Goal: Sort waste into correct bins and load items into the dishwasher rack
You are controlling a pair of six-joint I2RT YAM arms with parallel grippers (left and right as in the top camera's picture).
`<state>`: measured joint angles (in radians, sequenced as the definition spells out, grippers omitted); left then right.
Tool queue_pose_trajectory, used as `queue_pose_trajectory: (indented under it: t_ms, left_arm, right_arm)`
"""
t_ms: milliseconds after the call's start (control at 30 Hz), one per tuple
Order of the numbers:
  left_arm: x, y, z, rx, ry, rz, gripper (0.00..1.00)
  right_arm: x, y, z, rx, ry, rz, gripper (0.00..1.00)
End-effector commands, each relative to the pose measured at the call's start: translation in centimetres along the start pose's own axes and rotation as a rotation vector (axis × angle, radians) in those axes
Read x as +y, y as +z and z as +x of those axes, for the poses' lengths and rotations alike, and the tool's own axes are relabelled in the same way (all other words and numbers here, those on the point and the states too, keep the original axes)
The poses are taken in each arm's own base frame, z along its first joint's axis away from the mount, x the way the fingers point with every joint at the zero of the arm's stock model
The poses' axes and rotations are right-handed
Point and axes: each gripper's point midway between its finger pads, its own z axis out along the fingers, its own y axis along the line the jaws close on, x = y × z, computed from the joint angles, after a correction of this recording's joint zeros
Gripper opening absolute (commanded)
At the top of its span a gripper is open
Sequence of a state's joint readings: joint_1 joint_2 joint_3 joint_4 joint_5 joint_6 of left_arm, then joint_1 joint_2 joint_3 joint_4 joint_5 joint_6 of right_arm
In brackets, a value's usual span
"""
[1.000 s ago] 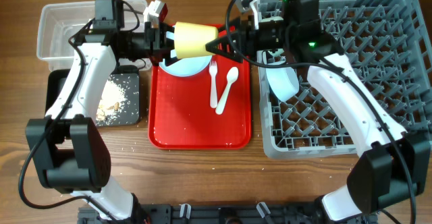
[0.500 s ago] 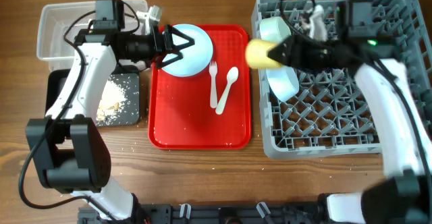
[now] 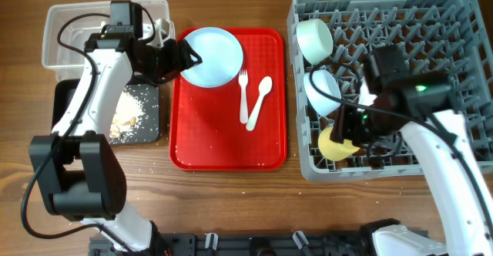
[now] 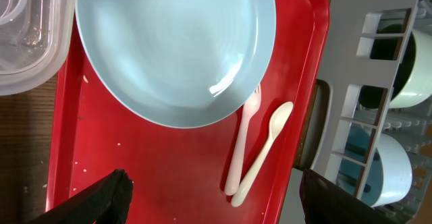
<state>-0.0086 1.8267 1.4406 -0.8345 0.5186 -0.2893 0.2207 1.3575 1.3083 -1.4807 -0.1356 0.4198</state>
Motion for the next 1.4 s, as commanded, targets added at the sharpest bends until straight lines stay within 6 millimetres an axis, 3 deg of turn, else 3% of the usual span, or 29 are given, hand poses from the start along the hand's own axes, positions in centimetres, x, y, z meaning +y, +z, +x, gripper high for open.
queue_pose_trajectory:
  t_ms: [0,67,167,267,367,433,467,567,633,700,767,833,867,900,933,1033,1100,1367]
  left_arm:
    - [-0.1,-0.4,0.0,-0.012,0.031,-0.011,0.81]
    - [-0.1,-0.4,0.1,-0.009,0.029,-0.012,0.81]
    - [-0.1,-0.4,0.1,-0.009,0.029,-0.012,0.81]
    - [-0.1,-0.4,0.1,-0.006,0.027,-0.013,0.82]
    - [0.0,-0.4,0.1,-0.006,0.027,-0.014,0.82]
    - [-0.1,-0.4,0.1,-0.006,0.027,-0.013,0.82]
    - [0.1,-0.5,0.1,-0.008,0.026,-0.017,0.81]
    - [0.7,-1.6,-0.7,-0.040,0.015,-0.041,0.79]
    - [1.1,-3.6,-1.5,-0.083,0.003,-0.071,0.79]
    - [1.4,-6.7,-2.3,-0.162,0.032,-0.121,0.81]
    - [1.4,-8.5,-2.4,-0.210,0.046,-0.155,0.86]
    - [1.4,-9.3,-2.1,-0.224,0.047,-0.176,1.00]
    - [1.5,-9.3,-2.0,-0.220,0.045,-0.176,1.00]
    - [1.5,-9.2,-2.0,-0.220,0.045,-0.176,1.00]
    - [1.5,-9.2,-2.0,-0.220,0.045,-0.176,1.00]
    - [1.5,-9.2,-2.0,-0.220,0.045,-0.176,1.00]
    - [1.5,-9.2,-2.0,-0.220,0.045,-0.176,1.00]
    - [1.5,-9.2,-2.0,-0.220,0.045,-0.176,1.00]
  right_arm:
    - [-0.3,3.2,-0.5,0.029,0.024,0.029,0.52]
    - [-0.1,5.2,-1.0,0.050,0.024,0.023,0.57]
    - [0.2,6.8,-2.3,0.049,0.024,0.028,0.75]
    - [0.9,6.3,-3.7,0.007,0.017,0.004,0.81]
    - [3.0,1.4,-6.5,-0.118,-0.044,-0.051,0.83]
    - [5.0,-3.2,-8.8,-0.247,-0.095,-0.119,0.83]
    - [6.9,-6.1,-10.3,-0.344,-0.136,-0.194,0.83]
    - [11.0,-9.8,-13.4,-0.537,-0.200,-0.327,0.83]
    - [13.9,-9.7,-15.0,-0.586,-0.233,-0.382,0.83]
    - [18.5,-6.7,-16.0,-0.562,-0.302,-0.432,0.83]
    - [22.5,-2.2,-16.9,-0.514,-0.334,-0.449,0.82]
    - [24.9,3.0,-18.0,-0.457,-0.340,-0.434,0.78]
    - [25.4,5.7,-18.7,-0.420,-0.331,-0.412,0.76]
    - [25.5,6.7,-19.1,-0.409,-0.328,-0.401,0.73]
    - [25.9,9.5,-20.0,-0.380,-0.318,-0.370,0.71]
    - [25.8,14.0,-21.5,-0.357,-0.294,-0.305,0.59]
    - [25.2,16.2,-21.9,-0.352,-0.270,-0.263,0.53]
    - [24.4,20.9,-21.7,-0.304,-0.262,-0.219,0.27]
